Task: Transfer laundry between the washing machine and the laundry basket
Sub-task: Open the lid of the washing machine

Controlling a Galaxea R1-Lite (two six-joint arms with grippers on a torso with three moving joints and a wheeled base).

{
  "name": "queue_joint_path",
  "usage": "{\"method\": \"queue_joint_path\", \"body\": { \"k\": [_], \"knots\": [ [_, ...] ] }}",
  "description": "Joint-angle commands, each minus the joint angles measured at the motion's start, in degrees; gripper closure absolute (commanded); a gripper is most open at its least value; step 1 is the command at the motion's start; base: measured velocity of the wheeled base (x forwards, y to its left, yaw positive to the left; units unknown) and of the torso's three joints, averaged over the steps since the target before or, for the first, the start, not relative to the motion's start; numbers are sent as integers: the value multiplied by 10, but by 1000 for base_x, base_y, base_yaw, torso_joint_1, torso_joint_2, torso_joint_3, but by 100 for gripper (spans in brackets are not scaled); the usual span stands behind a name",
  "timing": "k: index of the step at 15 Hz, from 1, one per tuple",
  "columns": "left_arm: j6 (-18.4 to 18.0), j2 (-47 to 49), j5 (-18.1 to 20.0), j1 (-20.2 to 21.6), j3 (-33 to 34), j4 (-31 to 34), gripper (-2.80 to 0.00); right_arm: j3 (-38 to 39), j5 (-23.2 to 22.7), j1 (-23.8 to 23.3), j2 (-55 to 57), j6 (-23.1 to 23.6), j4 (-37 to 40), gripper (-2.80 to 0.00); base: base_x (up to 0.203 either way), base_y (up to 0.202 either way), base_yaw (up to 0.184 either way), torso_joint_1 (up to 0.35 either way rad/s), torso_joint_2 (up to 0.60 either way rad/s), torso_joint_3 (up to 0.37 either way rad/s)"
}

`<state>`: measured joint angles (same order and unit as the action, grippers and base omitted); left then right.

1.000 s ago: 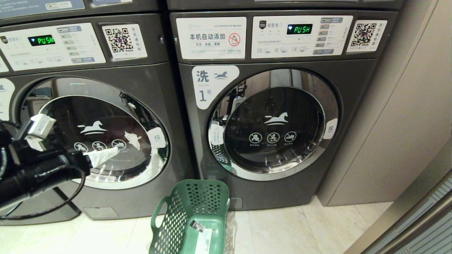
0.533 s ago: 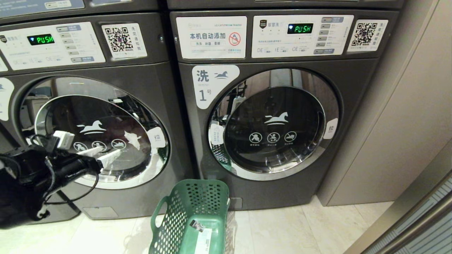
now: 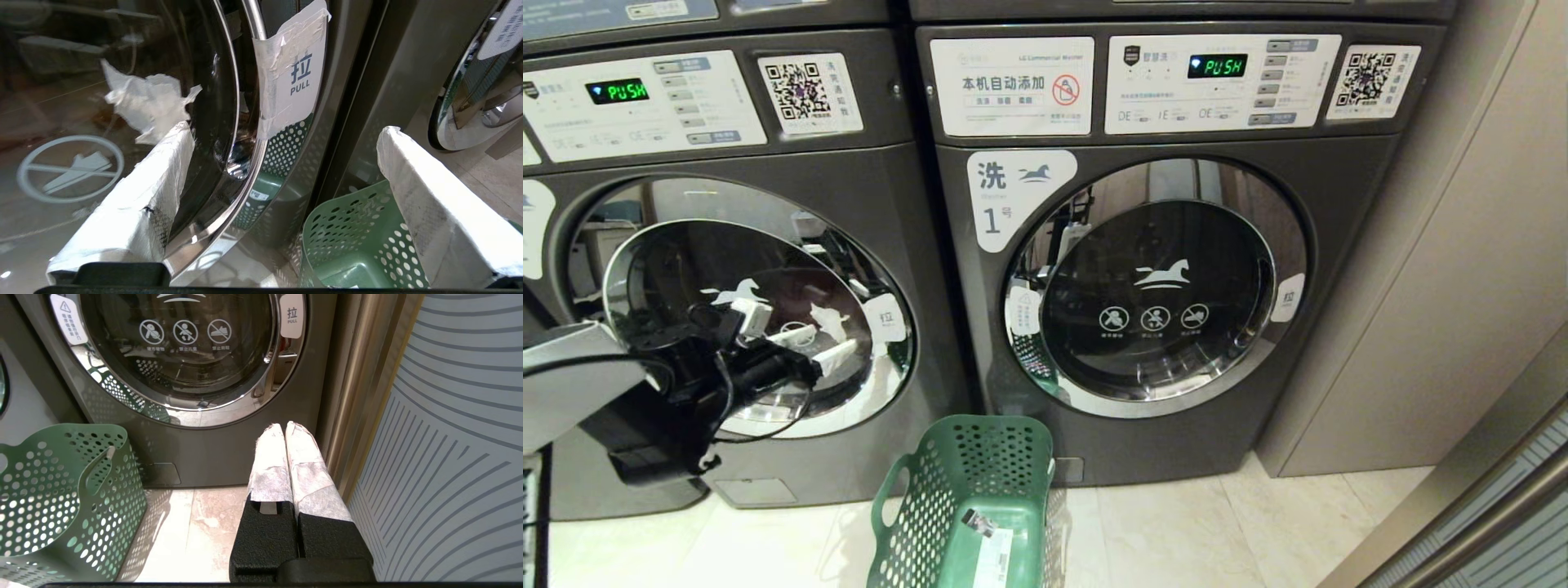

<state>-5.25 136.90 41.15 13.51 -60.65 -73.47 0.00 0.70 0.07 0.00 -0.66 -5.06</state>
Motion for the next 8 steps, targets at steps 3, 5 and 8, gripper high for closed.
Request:
{"method": "queue_joint_path", "body": {
  "k": [3, 5, 8],
  "knots": [
    [1, 25, -34, -26, -59, 27, -280, 18, 0, 0, 0, 0, 0, 0, 0, 0, 0, 0, 0, 0],
    [0, 31, -36, -36, -72, 42, -280, 18, 0, 0, 0, 0, 0, 0, 0, 0, 0, 0, 0, 0],
    [0, 50, -46, -53, -105, 52, -280, 18, 0, 0, 0, 0, 0, 0, 0, 0, 0, 0, 0, 0]
  ]
}}
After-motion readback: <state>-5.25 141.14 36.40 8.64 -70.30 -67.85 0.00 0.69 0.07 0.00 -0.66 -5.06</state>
